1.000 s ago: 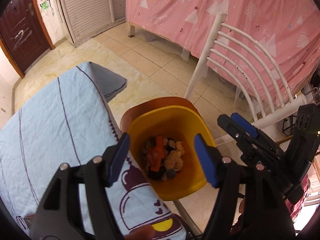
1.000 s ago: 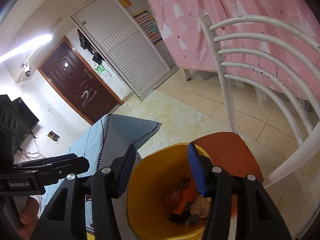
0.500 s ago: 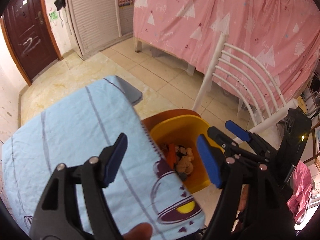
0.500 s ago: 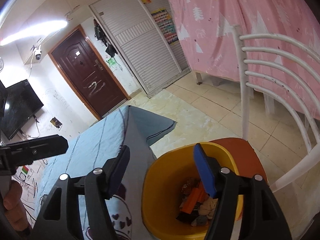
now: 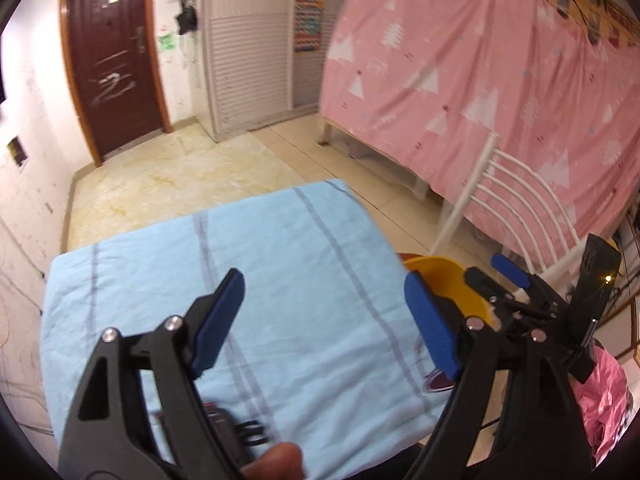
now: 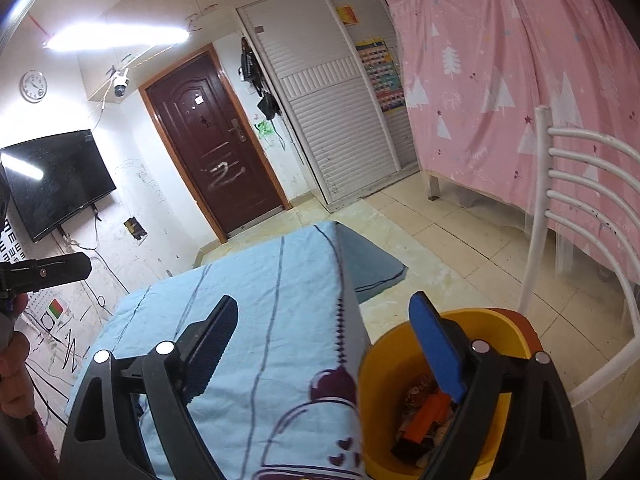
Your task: Collect trash
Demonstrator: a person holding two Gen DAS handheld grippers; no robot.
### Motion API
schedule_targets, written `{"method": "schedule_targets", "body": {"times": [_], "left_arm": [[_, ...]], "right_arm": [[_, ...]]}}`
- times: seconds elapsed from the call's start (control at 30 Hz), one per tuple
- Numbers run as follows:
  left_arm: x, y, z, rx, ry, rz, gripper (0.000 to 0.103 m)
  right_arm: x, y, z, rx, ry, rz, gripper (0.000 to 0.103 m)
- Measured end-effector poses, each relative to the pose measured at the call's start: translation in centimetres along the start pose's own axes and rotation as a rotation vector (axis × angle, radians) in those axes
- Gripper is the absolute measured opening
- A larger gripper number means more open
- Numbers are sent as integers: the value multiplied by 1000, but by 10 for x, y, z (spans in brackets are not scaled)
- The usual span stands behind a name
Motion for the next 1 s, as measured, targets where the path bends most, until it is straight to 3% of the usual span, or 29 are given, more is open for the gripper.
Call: {"method": "schedule_targets", "body": {"times": [0.23, 0.43, 1.0], "left_arm": [[20, 71, -14, -83, -55, -97, 86], [43, 129, -9, -119, -37, -181, 87], [108, 205, 30, -206, 19, -249, 90]], "right_arm": [[-2, 48, 13, -26, -27, -80, 87], [2, 81, 24, -46, -39, -142, 93], [26, 124, 81, -43, 24, -179, 94]]}}
Point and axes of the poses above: each gripper's, at about its wrist camera, not at the fingertips, and z roughly the way its jaws point, y to its left, x to its underside, the point moved 1 cm from there along z, roughly the way its jaws point, and after that the axes turned 9 degrees about -x, right-handed, at the moved point
